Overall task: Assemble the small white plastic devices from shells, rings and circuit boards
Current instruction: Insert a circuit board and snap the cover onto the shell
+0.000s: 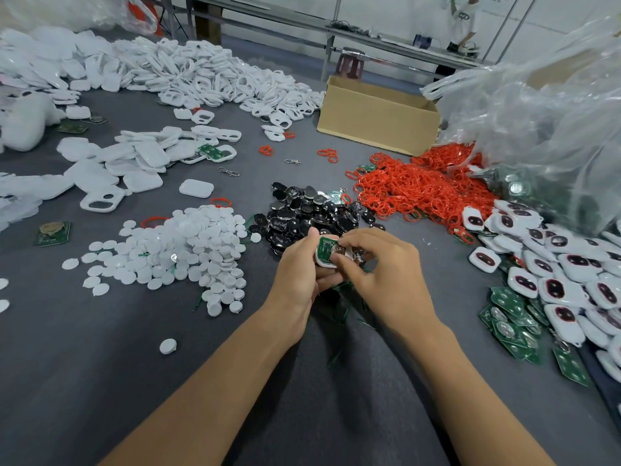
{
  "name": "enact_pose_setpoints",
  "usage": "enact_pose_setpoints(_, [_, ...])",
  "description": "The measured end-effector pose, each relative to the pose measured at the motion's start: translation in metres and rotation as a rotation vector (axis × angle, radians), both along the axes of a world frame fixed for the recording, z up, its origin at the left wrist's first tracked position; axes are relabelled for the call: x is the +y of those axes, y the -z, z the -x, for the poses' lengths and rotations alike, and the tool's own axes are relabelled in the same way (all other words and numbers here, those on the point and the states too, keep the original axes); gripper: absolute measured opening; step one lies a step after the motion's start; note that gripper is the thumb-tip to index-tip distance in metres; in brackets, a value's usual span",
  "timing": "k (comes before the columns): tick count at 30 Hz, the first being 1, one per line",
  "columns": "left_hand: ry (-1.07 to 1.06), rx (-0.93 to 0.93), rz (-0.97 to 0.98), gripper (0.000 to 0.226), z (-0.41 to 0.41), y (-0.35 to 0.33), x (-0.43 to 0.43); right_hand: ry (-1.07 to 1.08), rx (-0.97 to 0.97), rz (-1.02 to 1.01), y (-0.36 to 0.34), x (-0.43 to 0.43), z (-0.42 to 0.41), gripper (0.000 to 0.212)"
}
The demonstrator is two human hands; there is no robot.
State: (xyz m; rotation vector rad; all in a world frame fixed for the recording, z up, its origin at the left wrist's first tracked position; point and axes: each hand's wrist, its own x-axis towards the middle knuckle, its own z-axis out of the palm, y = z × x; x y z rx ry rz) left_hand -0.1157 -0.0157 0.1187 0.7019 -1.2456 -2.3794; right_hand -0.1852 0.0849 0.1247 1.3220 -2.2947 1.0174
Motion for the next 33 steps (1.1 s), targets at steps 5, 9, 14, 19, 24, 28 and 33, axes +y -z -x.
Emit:
enact_pose_setpoints(5, [0.000,0.002,-0.005,0.035,-0.0005,0.0012,-0.0009,-0.021,-0.009,0.002,-0.0024,0.0010,-0.0015,0.013])
enact_pose_setpoints(9, [0.001,0.013,-0.013,0.035,-0.0009,0.0009,-0.0015,-0.028,-0.012,-0.019,-0.0036,0.0011,-0.0021,0.015])
enact_pose_setpoints(14, [0.011,0.028,-0.017,0.034,-0.0010,0.0020,-0.0025,-0.031,-0.002,-0.014,-0.0036,0.0010,-0.0024,0.014])
enact_pose_setpoints(19, [0.022,0.011,0.042,0.035,-0.0007,0.0045,-0.0029,-0.038,-0.001,0.007,-0.0036,0.0008,-0.0027,0.014])
enact_pose_setpoints(24, [0.029,0.009,0.052,0.035,-0.0003,0.0045,-0.0030,-0.021,-0.004,0.005,-0.0036,0.0013,-0.0031,0.014])
enact_pose_setpoints(28, [0.040,0.022,0.045,0.033,-0.0019,0.0038,-0.0031,-0.027,-0.007,0.001,-0.0038,0.0007,-0.0033,0.015])
enact_pose_setpoints(33, [0.060,0.008,0.145,0.031,-0.0037,0.0045,-0.0018,-0.026,-0.032,0.014,-0.0037,0.0011,-0.0034,0.015])
